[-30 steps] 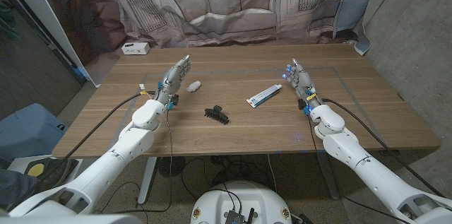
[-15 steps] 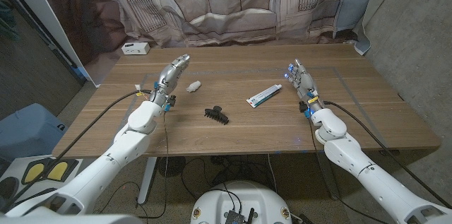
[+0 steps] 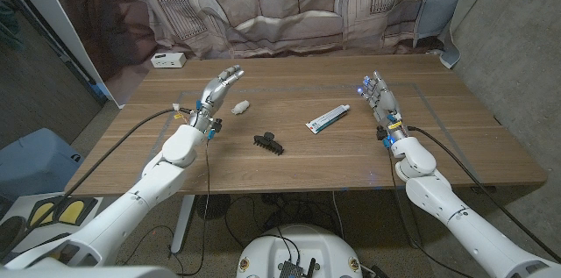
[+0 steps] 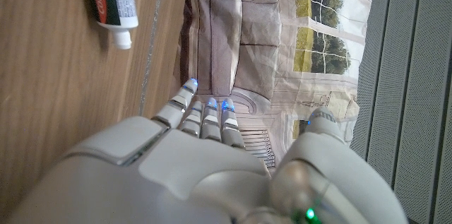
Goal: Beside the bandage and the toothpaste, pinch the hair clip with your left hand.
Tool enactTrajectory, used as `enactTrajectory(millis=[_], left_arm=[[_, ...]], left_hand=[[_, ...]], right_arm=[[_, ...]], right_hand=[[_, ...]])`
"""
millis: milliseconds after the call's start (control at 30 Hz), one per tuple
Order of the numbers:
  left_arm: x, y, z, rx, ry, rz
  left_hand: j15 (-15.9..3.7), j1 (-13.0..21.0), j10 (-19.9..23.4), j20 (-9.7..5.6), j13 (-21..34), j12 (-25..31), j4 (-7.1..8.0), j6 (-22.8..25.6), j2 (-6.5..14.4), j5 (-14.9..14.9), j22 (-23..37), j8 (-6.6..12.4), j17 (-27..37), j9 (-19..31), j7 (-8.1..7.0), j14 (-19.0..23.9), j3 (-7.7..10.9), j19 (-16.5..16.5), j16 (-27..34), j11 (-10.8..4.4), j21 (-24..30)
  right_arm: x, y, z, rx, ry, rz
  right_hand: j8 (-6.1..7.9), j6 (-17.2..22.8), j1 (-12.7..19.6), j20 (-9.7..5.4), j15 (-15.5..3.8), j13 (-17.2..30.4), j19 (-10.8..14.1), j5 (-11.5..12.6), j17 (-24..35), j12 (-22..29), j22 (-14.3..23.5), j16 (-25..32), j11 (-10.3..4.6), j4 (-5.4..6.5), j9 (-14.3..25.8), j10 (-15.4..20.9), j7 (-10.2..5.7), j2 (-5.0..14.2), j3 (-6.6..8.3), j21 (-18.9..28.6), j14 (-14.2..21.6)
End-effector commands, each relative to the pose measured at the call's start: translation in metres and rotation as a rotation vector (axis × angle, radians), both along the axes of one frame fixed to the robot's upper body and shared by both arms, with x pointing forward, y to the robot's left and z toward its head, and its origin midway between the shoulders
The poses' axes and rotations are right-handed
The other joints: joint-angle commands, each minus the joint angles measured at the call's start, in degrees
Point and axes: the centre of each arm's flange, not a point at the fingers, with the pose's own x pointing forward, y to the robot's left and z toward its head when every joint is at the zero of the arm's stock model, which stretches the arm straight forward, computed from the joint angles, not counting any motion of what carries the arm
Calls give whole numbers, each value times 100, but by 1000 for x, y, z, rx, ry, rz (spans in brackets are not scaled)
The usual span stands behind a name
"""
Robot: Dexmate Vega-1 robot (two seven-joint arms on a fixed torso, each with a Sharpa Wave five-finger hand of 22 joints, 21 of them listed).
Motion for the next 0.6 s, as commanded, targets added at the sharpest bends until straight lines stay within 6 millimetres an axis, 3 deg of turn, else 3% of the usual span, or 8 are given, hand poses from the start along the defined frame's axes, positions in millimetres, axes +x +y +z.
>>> enactTrajectory(millis=[33,367,600], left_arm=[[-13,-19,-5,71,-46,34],[-36,-9,-2,148,-84,21],[-42,1,-1,171,-113,7]], left_hand=[[14,30,75,10,29,24,-10,105,-85,-18,13,-10,8,6,13,67,20,57,-6,5,25],[-19,115,181,4,31,40,-6,225,-169,-11,12,1,8,7,16,183,17,114,4,-31,20],[-24,174,240,-3,32,47,0,295,-196,-5,12,4,7,8,9,234,25,169,0,-44,25]], right_arm=[[-7,-14,-4,-9,10,40],[-12,1,-2,28,-15,9],[-22,10,-4,32,-40,-16]], right_hand=[[35,54,55,-43,-13,10,17,11,12,18,30,25,12,-43,32,19,18,-27,15,17,-4],[28,57,62,-29,6,11,2,11,11,16,30,23,21,-52,33,22,11,-18,18,11,-7],[24,61,62,-19,13,12,3,10,11,19,30,28,20,-58,33,35,11,-15,18,12,5]])
